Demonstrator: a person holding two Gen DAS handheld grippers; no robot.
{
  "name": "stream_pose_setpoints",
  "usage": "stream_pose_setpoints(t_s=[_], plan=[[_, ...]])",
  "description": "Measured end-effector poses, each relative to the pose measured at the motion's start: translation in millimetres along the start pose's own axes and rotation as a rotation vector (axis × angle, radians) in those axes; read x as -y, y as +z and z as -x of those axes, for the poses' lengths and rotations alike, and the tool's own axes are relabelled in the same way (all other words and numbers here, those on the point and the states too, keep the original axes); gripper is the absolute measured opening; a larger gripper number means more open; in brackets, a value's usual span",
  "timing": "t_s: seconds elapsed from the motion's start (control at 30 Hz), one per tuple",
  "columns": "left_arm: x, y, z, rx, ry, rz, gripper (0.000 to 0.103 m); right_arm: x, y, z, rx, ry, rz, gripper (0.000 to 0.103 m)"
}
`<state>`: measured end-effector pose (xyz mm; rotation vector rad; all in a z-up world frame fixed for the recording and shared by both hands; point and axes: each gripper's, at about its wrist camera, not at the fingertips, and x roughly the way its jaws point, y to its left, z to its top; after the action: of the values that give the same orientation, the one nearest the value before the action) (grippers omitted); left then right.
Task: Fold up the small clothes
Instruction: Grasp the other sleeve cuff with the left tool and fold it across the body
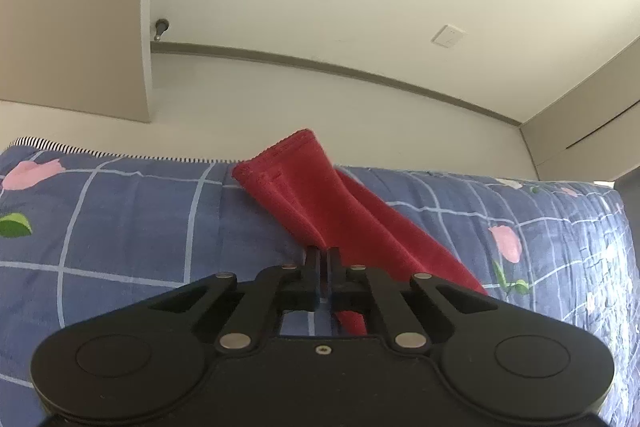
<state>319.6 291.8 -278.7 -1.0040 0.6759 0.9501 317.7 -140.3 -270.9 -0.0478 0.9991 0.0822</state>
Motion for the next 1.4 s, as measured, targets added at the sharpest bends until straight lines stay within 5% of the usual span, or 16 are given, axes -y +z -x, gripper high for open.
stream_pose_setpoints(t_s=[0.37,0.67,0.9,1.07,1.27,1.4], plan=[[38.0,-5.5,43.2,0.12,-0.165,-0.186,0.0,16.1,-3.8,9.9,0.024,-0.015,-0.058,0.103],[132.7,-32.6,99.3,0.189,-0.499,-0.455,0.0,45.8,-2.8,25.8,0.066,-0.037,-0.147,0.103],[208.8,-109.2,140.9,0.096,-0.791,-0.694,0.0,83.0,-11.8,36.6,0.079,-0.091,-0.224,0.103],[238.5,-188.6,145.6,-0.021,-0.901,-0.81,0.0,106.3,-26.5,41.3,0.063,-0.138,-0.268,0.103],[236.7,-302.3,108.5,-0.231,-0.879,-0.964,0.0,129.8,-48.5,44.9,0.027,-0.187,-0.307,0.103],[213.3,-334.9,87.0,-0.327,-0.819,-1.031,0.001,140.2,-58.8,45.2,0.007,-0.206,-0.325,0.103]])
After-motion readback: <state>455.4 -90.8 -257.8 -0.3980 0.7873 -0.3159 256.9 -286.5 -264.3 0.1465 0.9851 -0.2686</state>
